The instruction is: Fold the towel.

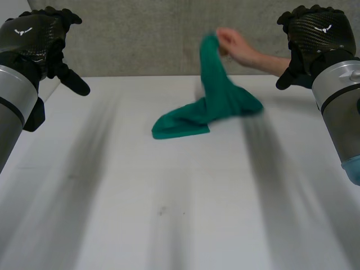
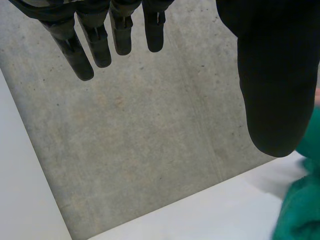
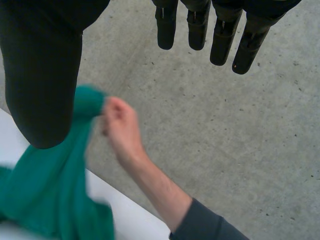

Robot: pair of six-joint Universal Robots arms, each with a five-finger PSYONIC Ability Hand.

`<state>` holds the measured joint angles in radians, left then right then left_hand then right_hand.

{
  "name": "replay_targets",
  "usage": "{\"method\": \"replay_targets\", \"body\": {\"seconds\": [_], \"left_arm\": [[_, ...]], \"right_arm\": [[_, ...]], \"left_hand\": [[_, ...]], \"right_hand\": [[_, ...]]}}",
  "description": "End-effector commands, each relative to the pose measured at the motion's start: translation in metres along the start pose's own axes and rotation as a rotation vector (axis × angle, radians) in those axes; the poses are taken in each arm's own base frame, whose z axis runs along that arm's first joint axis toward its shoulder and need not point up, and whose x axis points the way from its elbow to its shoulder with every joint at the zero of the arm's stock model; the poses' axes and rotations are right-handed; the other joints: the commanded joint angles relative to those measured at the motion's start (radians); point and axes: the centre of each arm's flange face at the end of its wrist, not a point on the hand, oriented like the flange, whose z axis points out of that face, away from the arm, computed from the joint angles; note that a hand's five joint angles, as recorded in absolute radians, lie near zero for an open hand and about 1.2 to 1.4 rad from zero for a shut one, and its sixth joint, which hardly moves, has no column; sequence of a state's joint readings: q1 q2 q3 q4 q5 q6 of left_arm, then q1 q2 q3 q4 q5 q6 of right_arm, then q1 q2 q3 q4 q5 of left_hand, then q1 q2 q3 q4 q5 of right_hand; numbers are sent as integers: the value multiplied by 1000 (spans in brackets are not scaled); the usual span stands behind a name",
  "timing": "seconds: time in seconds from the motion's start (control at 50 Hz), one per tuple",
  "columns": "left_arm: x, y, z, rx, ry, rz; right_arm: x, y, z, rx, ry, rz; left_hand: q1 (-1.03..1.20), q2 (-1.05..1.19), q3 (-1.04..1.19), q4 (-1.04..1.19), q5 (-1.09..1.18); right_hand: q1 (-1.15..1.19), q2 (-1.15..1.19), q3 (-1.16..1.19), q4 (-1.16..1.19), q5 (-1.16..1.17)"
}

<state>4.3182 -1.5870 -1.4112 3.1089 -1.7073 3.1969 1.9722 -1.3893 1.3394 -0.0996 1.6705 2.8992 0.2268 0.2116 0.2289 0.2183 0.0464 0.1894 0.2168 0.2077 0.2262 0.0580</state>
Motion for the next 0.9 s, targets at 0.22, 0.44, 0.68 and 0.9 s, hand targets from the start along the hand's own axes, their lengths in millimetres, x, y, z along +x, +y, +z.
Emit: {"method": "replay_targets", "body": {"seconds": [0.22, 0.44, 0.68, 0.9], "left_arm": [[0, 1, 0, -2, 2, 0], [1, 2, 0, -5, 3, 0], [1, 4, 1, 8, 3, 2], [17, 41, 14, -83, 63, 18]], "right_arm": [[-3, 2, -1, 4, -9, 1], [-4, 3, 0, 3, -9, 1], [-5, 4, 0, 3, -20, 1], [-19, 9, -7, -46, -185, -27]], "left_hand": [[-40, -24, -42, -31, -34], [-40, -24, -42, -31, -34], [-40, -24, -42, -31, -34], [-28, -13, -30, -19, -22]], "right_hand": [[-15, -42, -33, -52, -58], [-15, -42, -33, -52, -58], [-15, -42, -33, -52, -58], [-15, -42, -33, -52, -58]]}}
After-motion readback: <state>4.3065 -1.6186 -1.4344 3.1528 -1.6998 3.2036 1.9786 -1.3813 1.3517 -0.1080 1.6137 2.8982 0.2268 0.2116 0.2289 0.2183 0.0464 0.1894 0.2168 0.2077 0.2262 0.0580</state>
